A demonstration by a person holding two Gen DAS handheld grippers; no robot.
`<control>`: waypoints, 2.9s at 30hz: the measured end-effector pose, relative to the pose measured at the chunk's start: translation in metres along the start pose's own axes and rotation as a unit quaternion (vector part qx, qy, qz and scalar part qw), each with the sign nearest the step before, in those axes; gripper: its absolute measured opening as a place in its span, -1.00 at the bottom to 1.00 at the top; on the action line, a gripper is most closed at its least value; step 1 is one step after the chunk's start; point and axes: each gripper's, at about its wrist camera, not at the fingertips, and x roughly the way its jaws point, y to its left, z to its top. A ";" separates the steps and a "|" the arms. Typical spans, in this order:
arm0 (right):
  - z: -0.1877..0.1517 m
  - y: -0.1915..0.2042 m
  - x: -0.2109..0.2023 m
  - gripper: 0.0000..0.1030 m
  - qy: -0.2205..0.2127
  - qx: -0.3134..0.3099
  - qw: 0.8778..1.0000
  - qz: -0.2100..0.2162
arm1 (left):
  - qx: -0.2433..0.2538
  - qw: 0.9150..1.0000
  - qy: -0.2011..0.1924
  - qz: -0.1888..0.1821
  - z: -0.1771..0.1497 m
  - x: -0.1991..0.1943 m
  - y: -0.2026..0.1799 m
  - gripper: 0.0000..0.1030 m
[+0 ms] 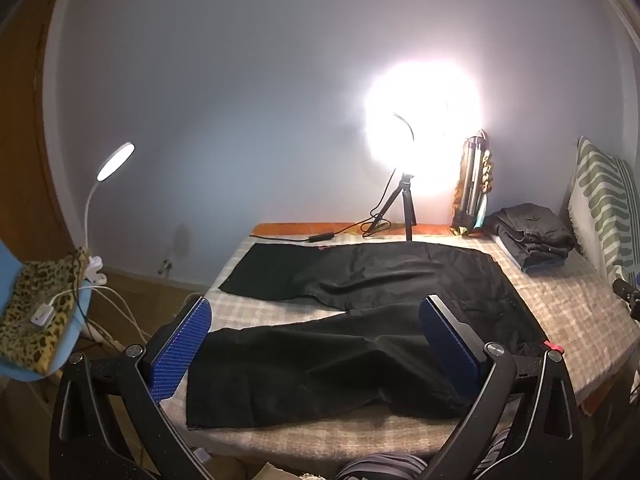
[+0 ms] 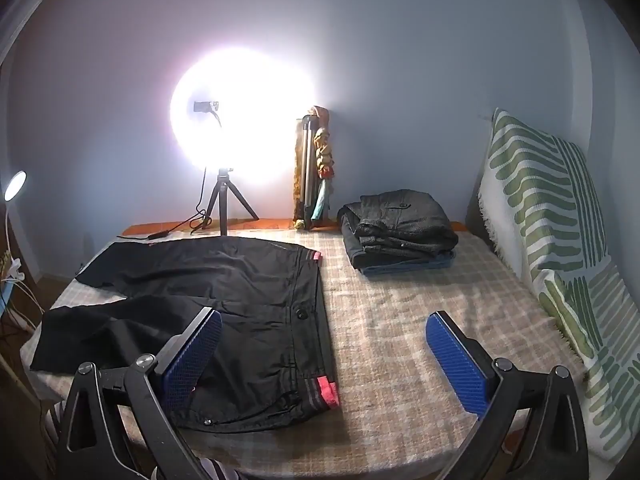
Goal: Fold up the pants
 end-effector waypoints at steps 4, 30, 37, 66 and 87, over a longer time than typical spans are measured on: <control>0.003 -0.002 0.001 1.00 0.002 0.002 1.000 0.000 | 0.000 1.000 0.000 -0.001 0.000 0.001 -0.001 0.99; 0.001 -0.002 0.002 1.00 0.009 0.003 1.000 0.001 | 0.004 1.000 0.003 -0.002 -0.003 0.003 -0.003 0.99; 0.001 0.000 0.006 1.00 0.015 0.002 1.000 0.001 | 0.004 1.000 0.007 -0.001 -0.005 0.004 -0.003 0.99; -0.002 0.005 0.008 1.00 0.021 -0.004 1.000 0.004 | 0.000 1.000 0.014 -0.006 -0.009 0.008 -0.001 0.99; -0.014 -0.001 0.036 1.00 0.049 -0.044 0.997 0.033 | 0.057 0.995 0.079 0.004 -0.044 0.054 0.044 0.94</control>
